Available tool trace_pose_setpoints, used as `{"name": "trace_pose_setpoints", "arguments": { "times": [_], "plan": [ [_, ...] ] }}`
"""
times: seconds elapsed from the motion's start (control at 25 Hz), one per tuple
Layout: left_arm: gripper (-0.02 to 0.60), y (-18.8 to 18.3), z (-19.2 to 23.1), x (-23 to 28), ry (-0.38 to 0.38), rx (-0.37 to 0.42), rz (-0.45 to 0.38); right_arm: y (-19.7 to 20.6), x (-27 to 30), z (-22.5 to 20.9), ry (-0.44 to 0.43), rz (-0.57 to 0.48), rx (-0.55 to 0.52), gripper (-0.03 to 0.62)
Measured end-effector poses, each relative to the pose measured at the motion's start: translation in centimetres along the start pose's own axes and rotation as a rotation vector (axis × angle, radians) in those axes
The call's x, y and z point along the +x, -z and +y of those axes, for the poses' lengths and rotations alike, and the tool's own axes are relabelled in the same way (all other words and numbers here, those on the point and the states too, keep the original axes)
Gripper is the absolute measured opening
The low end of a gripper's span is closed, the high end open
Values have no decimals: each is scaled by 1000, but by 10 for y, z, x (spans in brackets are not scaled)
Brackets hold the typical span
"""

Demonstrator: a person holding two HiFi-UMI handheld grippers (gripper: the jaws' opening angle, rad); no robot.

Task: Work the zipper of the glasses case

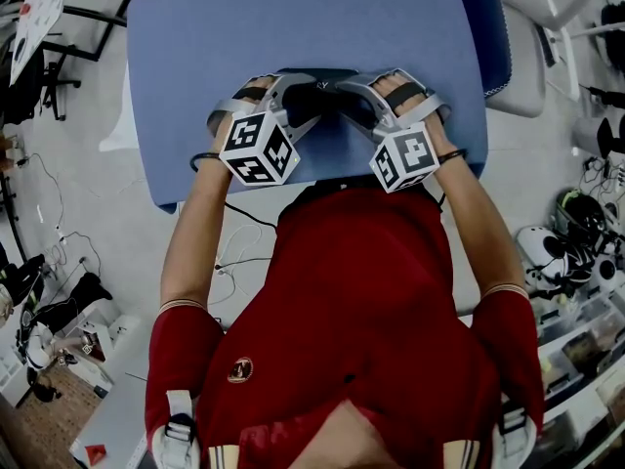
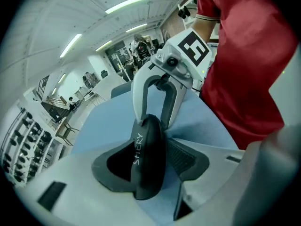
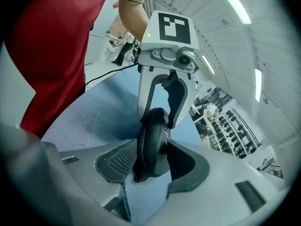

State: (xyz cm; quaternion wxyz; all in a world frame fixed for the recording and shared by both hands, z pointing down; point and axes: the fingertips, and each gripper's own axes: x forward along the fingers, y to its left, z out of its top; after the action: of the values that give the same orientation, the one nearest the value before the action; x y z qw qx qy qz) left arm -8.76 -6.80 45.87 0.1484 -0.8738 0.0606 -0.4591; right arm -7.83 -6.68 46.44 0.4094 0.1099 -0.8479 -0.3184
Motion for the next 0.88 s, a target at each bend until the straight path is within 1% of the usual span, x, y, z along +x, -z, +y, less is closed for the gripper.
{"name": "trace_pose_setpoints", "arguments": {
  "times": [0.28,0.44,0.52,0.6,0.68,0.8,0.88],
  "plan": [
    [207,5,0,3,-9,76,87,-5,-1,3,-5,-11,-24,187],
    [207,3,0,7,-15,72,102,-2,-3,4,-9,-21,-29,187],
    [207,3,0,7,-17,67,105,-2,-3,5,-24,-32,-19,187],
    [207,3,-1,7,-20,60,104,-2,-6,6,-51,-52,13,197],
    [207,3,-1,7,-22,51,103,2,-11,6,-82,-83,69,224],
    [207,3,-2,7,-24,43,100,14,-23,2,-132,-136,168,227],
    [207,3,-1,8,-26,37,94,25,-29,-3,-162,-154,211,225]
  ]
}}
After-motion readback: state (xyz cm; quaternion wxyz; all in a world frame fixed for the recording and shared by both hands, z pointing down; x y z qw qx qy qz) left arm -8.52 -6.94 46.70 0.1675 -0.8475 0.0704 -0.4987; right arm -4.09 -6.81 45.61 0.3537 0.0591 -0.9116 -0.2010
